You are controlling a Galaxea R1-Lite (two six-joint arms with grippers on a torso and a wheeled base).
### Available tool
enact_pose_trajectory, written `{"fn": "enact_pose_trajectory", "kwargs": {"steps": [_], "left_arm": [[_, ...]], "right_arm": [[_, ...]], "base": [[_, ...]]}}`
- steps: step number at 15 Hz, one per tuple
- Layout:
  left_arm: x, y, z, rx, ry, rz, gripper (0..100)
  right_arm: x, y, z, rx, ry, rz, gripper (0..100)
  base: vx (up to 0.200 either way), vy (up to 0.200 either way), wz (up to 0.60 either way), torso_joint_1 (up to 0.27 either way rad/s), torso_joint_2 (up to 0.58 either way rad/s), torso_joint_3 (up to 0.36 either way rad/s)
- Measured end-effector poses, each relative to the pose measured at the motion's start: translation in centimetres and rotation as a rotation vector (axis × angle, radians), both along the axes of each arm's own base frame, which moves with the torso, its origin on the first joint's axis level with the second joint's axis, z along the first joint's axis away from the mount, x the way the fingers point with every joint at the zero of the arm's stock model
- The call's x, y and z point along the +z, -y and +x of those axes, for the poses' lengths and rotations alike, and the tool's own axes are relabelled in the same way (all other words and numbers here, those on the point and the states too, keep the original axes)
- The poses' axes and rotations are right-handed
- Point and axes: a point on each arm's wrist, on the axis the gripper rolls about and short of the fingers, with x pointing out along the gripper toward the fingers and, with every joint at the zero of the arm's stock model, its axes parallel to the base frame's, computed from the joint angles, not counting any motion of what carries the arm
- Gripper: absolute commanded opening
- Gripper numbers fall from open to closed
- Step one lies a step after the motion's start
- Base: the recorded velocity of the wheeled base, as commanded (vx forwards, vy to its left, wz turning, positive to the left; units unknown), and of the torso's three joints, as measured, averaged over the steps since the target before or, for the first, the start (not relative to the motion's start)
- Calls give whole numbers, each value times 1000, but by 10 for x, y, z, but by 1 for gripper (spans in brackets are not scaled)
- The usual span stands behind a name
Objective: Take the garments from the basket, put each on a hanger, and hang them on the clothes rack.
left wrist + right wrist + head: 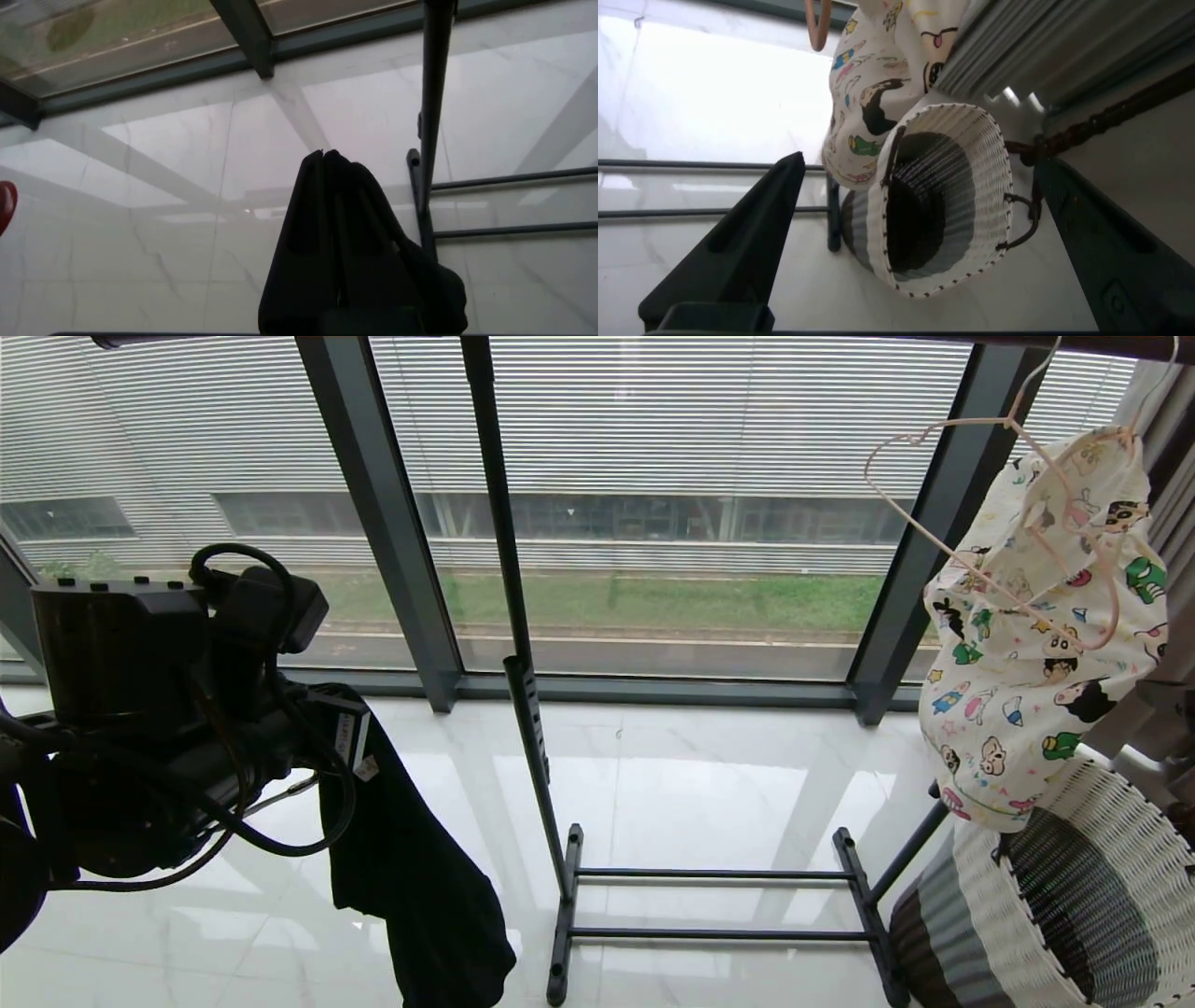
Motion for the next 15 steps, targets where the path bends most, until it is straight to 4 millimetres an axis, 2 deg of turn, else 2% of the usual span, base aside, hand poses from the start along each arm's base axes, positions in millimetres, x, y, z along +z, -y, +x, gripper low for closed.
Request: {"fn": "enact_pose_trajectory", "kwargs": {"steps": [7,11,15], "left_arm": [[1,0,-1,0,6,-2,0],[2,-1,-2,0,9,-3,0],[6,-2,-4,2,22,-7,0]], "right_arm": [[2,0,1,1,22,4,100],[6,1,6,142,63,57,100],[13,12,27,243,134,95,100]], "base": [[0,0,0,219,-488,-271],[0,0,0,48,-102,-59],[0,0,0,0,0,0]]}}
